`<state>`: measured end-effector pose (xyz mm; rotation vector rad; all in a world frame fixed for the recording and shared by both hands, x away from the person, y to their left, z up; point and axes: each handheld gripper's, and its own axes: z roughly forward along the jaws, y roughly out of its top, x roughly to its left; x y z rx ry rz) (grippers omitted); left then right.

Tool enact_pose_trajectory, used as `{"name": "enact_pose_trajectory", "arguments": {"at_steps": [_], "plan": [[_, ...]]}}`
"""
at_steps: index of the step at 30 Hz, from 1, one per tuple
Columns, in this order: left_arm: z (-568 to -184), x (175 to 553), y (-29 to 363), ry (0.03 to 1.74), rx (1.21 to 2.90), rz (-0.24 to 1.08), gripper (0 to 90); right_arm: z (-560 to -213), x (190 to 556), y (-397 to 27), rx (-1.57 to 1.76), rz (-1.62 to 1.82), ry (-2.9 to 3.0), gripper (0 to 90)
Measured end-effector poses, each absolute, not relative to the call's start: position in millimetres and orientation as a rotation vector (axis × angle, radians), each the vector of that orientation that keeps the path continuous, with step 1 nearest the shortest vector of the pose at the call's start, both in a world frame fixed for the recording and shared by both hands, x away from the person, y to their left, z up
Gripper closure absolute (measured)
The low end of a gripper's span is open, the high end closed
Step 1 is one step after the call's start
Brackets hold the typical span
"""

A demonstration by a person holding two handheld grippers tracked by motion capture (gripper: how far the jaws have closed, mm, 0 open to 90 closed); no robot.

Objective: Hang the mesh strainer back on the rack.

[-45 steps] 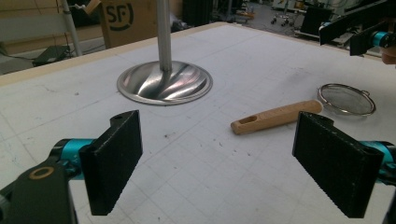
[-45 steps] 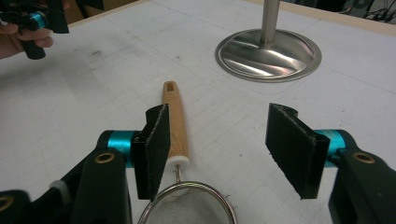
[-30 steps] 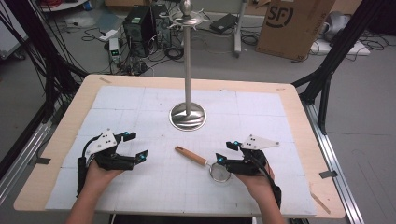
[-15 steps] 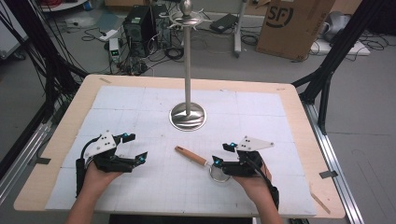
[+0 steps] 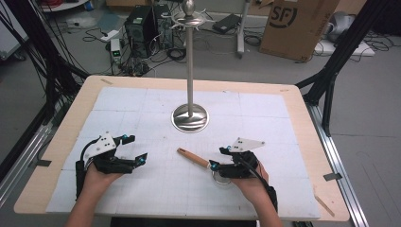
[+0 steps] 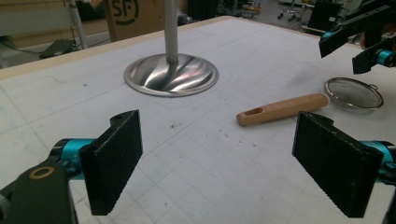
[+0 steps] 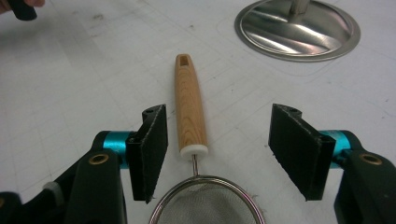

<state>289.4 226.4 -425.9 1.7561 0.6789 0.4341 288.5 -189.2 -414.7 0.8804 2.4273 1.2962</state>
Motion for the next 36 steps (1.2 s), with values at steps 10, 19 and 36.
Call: {"name": "enact_pose_trajectory", "arguments": {"at_steps": [10, 19, 36], "plan": [[-426, 289, 228, 0.690, 1.749, 0.450, 16.1, -417, 300, -163, 0.815, 1.101, 2.573, 42.7], [-426, 289, 227, 0.685, 1.754, 0.447, 16.2, -426, 305, -147, 0.771, 0.936, 2.690, 56.6], [-426, 289, 226, 0.681, 1.758, 0.445, 16.2, -426, 303, -155, 0.768, 0.891, 2.722, 68.3]]}}
